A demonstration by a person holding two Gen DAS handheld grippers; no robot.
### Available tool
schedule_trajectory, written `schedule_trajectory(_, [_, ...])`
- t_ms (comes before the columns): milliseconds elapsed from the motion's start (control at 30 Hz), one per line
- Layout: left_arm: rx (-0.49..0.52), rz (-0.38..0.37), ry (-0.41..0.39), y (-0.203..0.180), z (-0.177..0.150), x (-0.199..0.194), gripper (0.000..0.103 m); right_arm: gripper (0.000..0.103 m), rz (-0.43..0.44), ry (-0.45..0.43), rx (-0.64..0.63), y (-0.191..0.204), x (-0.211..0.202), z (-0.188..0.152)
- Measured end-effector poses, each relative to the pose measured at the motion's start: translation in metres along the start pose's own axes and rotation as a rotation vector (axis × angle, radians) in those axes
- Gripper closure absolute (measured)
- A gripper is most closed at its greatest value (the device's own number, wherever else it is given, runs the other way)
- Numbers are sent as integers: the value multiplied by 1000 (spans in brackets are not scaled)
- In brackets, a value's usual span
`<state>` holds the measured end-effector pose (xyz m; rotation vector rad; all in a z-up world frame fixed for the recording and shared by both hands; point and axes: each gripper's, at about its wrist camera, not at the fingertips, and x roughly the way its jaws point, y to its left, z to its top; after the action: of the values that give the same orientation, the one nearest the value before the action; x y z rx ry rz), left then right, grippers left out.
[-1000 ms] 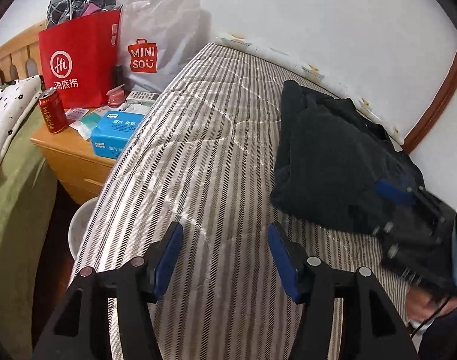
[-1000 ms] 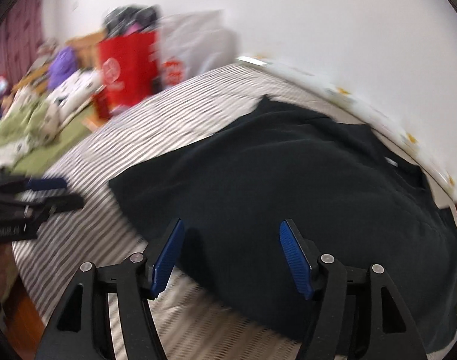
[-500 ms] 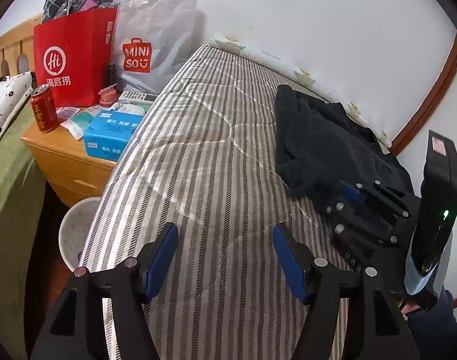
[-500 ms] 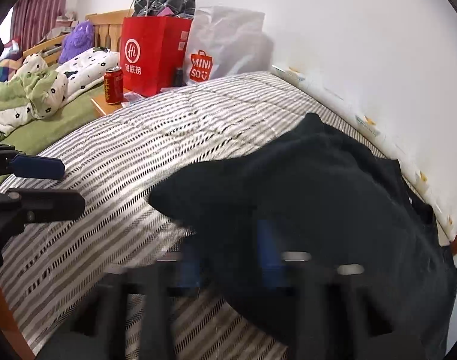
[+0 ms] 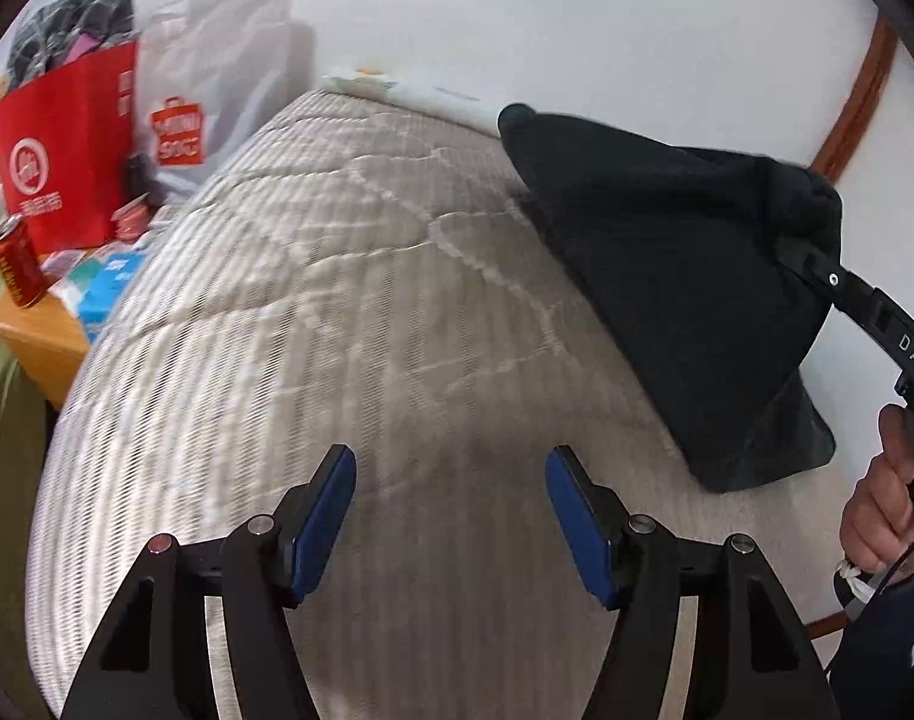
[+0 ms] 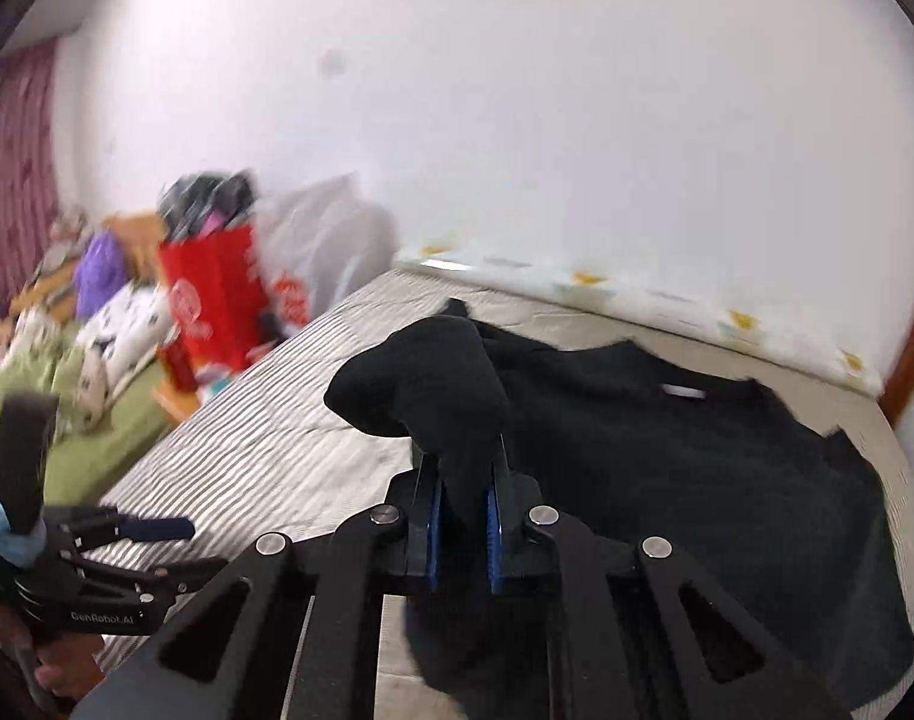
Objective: Fold small clothes
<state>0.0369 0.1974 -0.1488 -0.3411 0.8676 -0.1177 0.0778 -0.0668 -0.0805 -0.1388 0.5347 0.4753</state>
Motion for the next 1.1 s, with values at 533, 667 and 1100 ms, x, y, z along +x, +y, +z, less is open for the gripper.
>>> schedule_trajectory(533, [99,-148,-17,-91,13,19,39,97,-108,62,269,-156,-36,-79])
schedule_trajectory(667, [139,-210,-30,-106,7,21,34,96,-102,120,295,-174,-28,-102])
schedule_trajectory(1100, [320,-230,55,-170,-14,56,25,40,-29,92,393,-198,-23,-98])
